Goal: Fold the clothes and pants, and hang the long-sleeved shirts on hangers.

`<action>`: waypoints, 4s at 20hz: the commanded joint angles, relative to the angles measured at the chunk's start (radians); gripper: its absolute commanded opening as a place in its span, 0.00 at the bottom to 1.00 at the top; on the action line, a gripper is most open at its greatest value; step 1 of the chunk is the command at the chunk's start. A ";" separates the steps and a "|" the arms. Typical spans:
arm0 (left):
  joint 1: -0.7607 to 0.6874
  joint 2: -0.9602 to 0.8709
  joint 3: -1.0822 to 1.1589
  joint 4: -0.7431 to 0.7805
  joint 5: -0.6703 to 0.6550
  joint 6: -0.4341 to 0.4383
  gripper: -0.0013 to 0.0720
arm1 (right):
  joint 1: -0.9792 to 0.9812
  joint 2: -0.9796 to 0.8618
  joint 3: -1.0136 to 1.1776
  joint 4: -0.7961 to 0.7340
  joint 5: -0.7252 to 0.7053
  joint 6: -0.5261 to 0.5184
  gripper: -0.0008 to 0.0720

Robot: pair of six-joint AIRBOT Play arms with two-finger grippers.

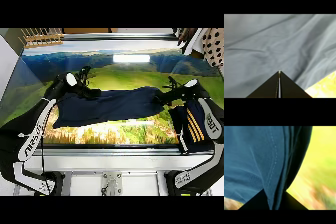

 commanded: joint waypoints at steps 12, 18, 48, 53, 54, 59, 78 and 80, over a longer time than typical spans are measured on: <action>-0.252 -0.410 0.381 -0.180 -0.016 0.006 0.03 | 0.168 0.226 0.361 -0.472 0.362 0.210 0.03; -0.276 -0.486 0.446 -0.181 -0.054 0.000 0.03 | 0.293 0.225 0.481 -0.473 0.381 0.258 0.03; 0.459 -0.081 0.497 -0.170 -0.227 0.008 0.03 | 0.904 -0.175 0.571 -0.079 -0.345 0.422 0.05; 0.494 -0.063 0.497 -0.169 -0.263 0.010 0.03 | 0.965 -0.290 0.571 0.256 -0.547 0.164 0.96; 0.494 -0.061 0.497 -0.168 -0.263 0.018 0.03 | 0.949 -0.277 0.571 0.284 -0.519 0.121 0.95; 0.443 0.073 0.303 -0.026 -0.171 0.037 0.03 | 0.795 -0.088 0.445 -0.042 -0.290 0.099 0.95; 0.321 0.273 -0.201 -0.017 -0.035 0.093 0.03 | 0.484 -0.076 -0.087 0.383 -0.245 -0.032 0.99; 0.321 0.273 -0.201 -0.018 -0.035 0.093 0.03 | 0.524 -0.115 -0.087 0.463 -0.269 -0.067 0.98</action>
